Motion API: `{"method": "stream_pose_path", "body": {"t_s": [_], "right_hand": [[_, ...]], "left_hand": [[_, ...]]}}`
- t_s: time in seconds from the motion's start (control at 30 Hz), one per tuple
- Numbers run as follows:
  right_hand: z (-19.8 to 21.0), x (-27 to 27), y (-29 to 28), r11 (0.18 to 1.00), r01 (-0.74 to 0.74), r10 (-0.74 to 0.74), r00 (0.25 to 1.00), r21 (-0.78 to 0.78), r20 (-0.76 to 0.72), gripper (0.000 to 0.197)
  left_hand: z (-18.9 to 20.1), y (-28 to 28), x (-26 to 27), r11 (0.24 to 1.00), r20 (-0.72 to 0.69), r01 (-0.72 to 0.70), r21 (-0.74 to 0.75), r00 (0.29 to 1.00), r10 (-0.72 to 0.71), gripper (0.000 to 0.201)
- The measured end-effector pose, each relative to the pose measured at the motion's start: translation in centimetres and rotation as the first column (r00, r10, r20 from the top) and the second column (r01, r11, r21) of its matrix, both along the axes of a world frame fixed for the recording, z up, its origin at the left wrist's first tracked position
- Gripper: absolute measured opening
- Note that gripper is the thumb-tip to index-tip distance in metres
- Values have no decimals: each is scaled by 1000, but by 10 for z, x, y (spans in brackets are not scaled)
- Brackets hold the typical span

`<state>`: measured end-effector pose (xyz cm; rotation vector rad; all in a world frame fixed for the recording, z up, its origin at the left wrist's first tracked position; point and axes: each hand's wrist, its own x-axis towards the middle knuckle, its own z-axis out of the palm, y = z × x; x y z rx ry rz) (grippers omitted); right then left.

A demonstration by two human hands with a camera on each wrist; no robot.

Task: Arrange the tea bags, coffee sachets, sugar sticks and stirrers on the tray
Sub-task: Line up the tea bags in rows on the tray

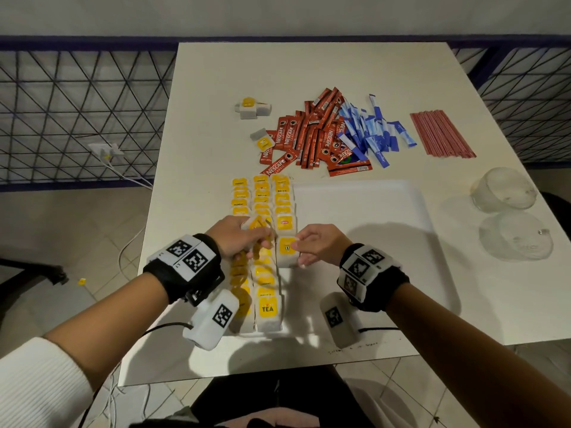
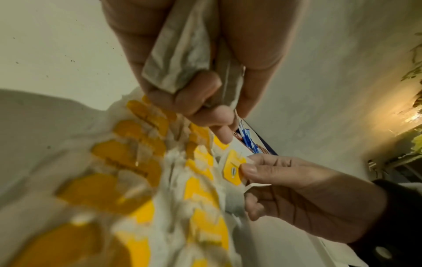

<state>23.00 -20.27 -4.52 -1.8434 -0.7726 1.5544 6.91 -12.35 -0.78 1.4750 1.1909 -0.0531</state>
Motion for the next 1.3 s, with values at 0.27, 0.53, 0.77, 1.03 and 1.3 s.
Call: {"method": "stream_pose_path", "body": {"t_s": [0.27,0.53,0.77,1.03,1.3], "right_hand": [[-3,4,19,1000,-19,19,989,-4,147,10],[-7,3,22,999,-11,0,971,47,237,15],[-8,4,16,995,-13,-22,944,104,328,25],[23,-4,14,975,-80,52,989,209,137,15],[26,-8,22,977,-21,0,995,214,97,13]], "left_hand": [[11,4,1,992,40,-102,-77,994,105,20],[-1,7,-2,971,37,-203,-123,977,209,69],[-2,14,1,950,49,-203,-238,974,220,4],[-4,13,1,965,150,-186,-184,965,214,13],[-1,8,-1,972,228,-174,-160,951,208,21]]}}
